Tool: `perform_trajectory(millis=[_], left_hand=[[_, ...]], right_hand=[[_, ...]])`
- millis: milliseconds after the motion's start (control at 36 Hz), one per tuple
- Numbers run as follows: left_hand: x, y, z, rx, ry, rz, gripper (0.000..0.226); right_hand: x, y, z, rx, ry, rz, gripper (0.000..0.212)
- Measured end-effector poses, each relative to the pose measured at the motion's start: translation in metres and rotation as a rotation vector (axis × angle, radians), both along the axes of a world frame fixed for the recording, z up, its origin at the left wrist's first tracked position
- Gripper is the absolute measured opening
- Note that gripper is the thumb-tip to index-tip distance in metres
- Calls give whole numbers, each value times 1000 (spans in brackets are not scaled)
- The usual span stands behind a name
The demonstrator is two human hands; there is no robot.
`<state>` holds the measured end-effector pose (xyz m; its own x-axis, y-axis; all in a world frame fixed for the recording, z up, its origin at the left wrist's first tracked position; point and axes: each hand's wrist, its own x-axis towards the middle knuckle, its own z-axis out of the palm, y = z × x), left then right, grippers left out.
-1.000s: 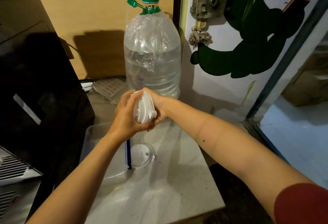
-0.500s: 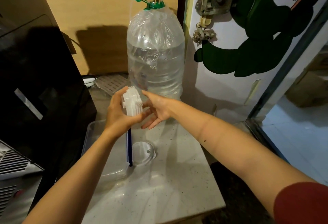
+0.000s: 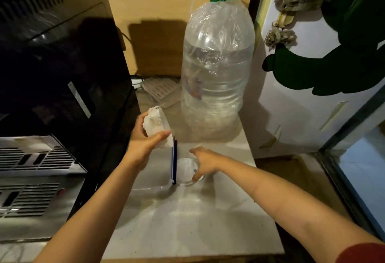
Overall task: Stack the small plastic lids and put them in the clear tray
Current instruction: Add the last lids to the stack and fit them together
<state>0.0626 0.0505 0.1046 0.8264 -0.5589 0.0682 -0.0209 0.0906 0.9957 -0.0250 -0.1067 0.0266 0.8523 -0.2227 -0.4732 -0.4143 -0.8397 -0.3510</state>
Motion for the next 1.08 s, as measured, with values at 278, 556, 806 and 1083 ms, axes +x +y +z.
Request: perform_trajectory(millis=[278,556,806,1083], left_hand=[[5,24,-5,-1,56,44,52],[7,30,-6,59,35,67,55],[10,23,-8,59,81,41,52],[13,-3,-5,-43,225,24,45]], right_hand=[[23,34,-21,-208,88,71,101],[31,41,-27,-286,98,93,86],[25,23,-16,-261,60,14,83],[29,-23,53,-164,-230,-214,83]])
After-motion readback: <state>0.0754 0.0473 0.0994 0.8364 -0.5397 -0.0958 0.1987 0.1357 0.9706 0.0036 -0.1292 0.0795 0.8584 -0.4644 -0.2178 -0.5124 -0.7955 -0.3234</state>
